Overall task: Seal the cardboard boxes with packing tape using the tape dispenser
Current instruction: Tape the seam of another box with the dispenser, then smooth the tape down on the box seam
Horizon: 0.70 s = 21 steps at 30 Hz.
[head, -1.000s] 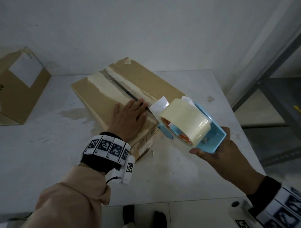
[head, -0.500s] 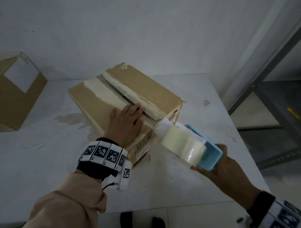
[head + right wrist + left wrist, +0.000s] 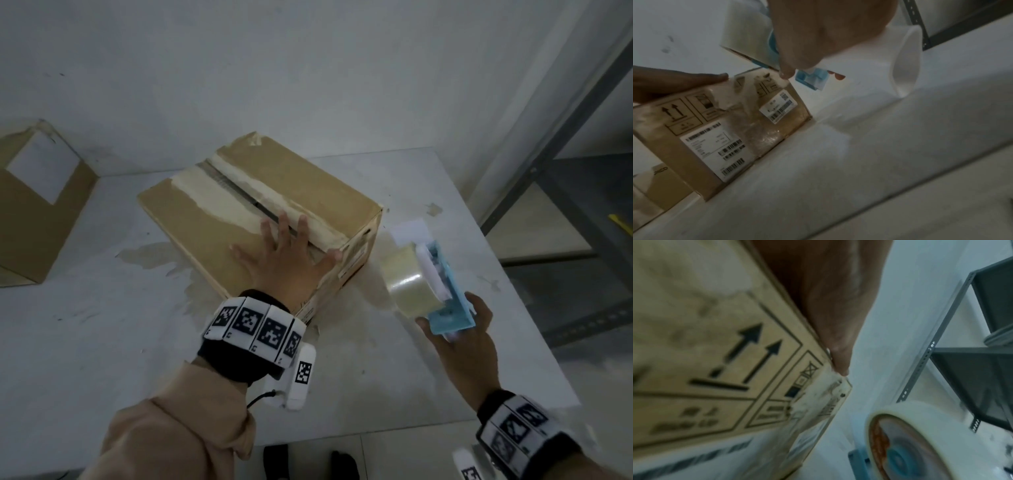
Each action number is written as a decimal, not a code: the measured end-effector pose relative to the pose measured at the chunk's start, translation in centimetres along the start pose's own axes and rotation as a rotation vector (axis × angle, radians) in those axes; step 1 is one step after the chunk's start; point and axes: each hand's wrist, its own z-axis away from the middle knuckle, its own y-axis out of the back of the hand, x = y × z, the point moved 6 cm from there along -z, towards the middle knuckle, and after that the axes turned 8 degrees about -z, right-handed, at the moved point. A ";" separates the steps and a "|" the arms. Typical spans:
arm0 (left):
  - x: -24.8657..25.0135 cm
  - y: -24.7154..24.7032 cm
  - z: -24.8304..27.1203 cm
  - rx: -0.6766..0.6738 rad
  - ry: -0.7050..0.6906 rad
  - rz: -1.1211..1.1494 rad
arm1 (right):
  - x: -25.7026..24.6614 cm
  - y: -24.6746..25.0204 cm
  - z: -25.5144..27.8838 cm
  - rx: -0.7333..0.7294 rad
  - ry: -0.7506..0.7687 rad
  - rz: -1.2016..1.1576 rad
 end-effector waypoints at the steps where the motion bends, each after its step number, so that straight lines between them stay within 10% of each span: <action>1: 0.1 0.0 0.0 0.006 -0.005 -0.002 | 0.4 -0.4 -0.2 0.019 -0.007 0.008; 21: 1.1 0.0 0.7 0.006 -0.148 -0.093 | -0.2 -3.9 -0.9 0.016 0.057 0.515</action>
